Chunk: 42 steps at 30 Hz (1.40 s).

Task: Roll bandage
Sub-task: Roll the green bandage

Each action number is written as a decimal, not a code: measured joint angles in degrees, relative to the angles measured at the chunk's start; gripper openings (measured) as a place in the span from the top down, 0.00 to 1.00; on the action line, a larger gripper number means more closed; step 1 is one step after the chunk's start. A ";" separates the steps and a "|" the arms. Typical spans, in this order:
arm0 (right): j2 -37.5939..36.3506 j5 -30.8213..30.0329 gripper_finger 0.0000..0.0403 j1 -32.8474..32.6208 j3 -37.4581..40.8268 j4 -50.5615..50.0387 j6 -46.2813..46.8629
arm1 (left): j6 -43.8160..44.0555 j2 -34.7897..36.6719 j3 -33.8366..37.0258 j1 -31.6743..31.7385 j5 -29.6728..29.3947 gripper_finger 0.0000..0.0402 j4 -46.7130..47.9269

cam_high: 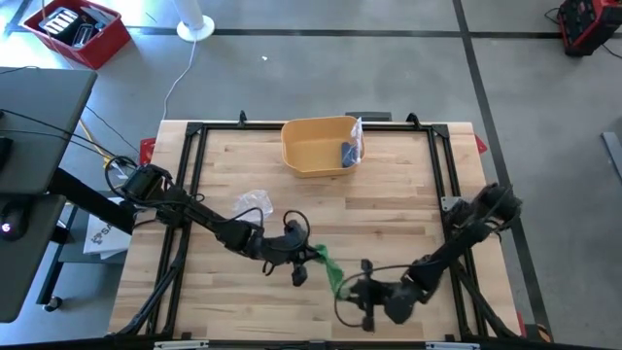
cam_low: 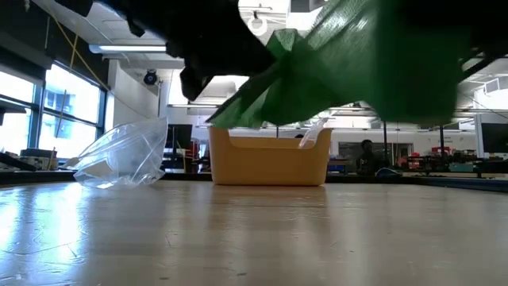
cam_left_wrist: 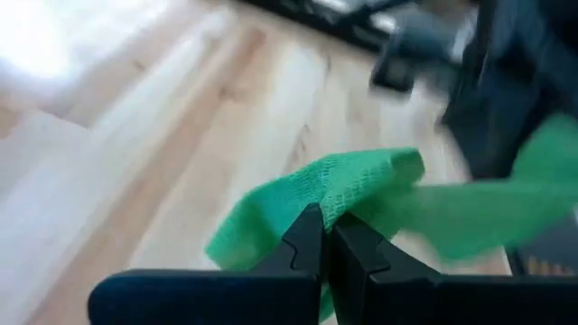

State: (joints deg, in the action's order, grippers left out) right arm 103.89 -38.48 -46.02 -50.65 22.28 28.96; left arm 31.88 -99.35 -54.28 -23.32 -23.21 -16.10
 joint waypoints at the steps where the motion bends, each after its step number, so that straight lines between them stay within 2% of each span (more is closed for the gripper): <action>1: -1.32 0.05 0.96 -0.90 0.02 -1.10 1.25 | -0.39 -0.02 0.01 -0.02 1.39 1.00 1.00; 5: -7.51 -0.88 0.96 -3.42 0.02 -7.97 5.33 | -3.16 -0.07 1.25 -0.19 8.66 1.00 0.67; 12: -19.56 -8.20 0.95 -3.96 0.02 -21.11 11.33 | -11.36 -0.09 3.59 -2.62 15.88 1.00 -5.62; 15: -23.04 -6.42 0.95 -2.72 0.02 -25.00 12.47 | -12.98 -0.09 5.38 -3.05 17.92 0.96 -11.76; 19: -25.10 1.14 0.95 -0.47 0.02 -27.63 13.67 | -14.04 -0.13 7.66 -2.50 20.99 0.84 -14.06; 23: -25.13 6.30 0.95 1.45 0.02 -28.09 15.09 | -14.03 -0.13 9.62 -0.59 21.23 0.70 -14.16; 27: -25.13 7.06 0.95 2.85 0.02 -31.38 17.54 | -16.05 -0.13 10.38 0.24 21.19 0.60 -17.41; 32: -25.13 7.05 0.94 3.57 0.02 -32.44 13.58 | -21.59 -0.27 10.38 -0.86 18.47 0.58 -27.51; 37: -25.13 7.05 0.94 3.84 0.02 -32.45 12.14 | -28.67 -0.75 10.21 -2.47 18.24 0.59 -37.74; 42: -25.13 7.04 0.94 4.46 0.02 -32.60 12.04 | -37.95 -3.88 5.87 -4.70 15.43 0.60 -39.91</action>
State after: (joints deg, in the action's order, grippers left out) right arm 78.76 -31.44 -41.56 -50.63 -10.32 41.00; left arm -6.08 -103.23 -48.41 -28.03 -7.78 -56.01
